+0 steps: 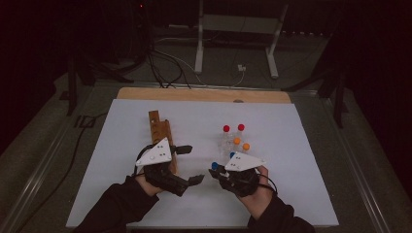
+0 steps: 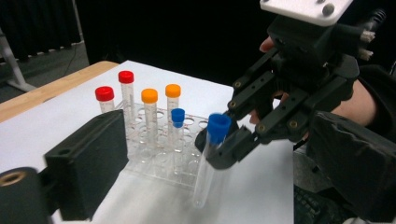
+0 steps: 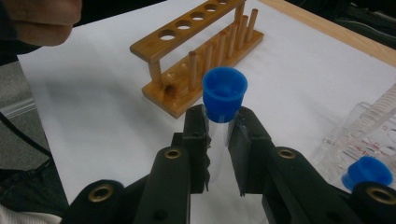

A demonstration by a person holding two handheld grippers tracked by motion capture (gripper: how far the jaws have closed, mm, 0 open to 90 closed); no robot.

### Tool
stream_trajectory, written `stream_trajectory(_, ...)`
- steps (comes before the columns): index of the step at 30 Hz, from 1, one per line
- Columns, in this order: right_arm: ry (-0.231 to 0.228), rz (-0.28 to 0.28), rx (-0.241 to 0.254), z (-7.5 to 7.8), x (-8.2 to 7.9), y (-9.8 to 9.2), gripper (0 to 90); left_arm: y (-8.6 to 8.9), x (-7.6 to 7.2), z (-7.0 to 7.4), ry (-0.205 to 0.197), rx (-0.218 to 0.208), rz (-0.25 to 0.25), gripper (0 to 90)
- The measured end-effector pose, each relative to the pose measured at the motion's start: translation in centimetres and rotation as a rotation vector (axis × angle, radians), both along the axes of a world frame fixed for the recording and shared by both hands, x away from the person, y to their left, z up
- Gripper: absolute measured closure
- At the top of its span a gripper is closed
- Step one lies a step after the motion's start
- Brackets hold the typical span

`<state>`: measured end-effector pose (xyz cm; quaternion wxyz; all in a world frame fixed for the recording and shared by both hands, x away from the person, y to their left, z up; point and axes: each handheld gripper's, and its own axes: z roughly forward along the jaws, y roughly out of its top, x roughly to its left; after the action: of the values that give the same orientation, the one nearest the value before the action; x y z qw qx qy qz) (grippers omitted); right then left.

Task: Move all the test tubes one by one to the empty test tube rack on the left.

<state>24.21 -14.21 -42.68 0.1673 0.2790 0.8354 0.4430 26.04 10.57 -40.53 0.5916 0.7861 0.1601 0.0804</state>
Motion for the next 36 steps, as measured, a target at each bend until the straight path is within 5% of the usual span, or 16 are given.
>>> stream_trajectory(7,0.003,0.011,-0.007,-0.3,-0.1,0.3,76.6,-1.1,0.1,-0.3,-0.014,0.012,-0.012,18.9)
stream_trajectory(23,-0.003,0.022,-0.008,-0.3,-0.4,0.6,76.6,-3.1,0.8,-1.5,-0.002,0.057,-0.038,60.8)
stream_trajectory(36,-0.003,0.015,-0.007,-0.2,-0.4,0.6,76.6,-3.4,0.9,-1.8,-0.022,0.093,-0.052,76.3)
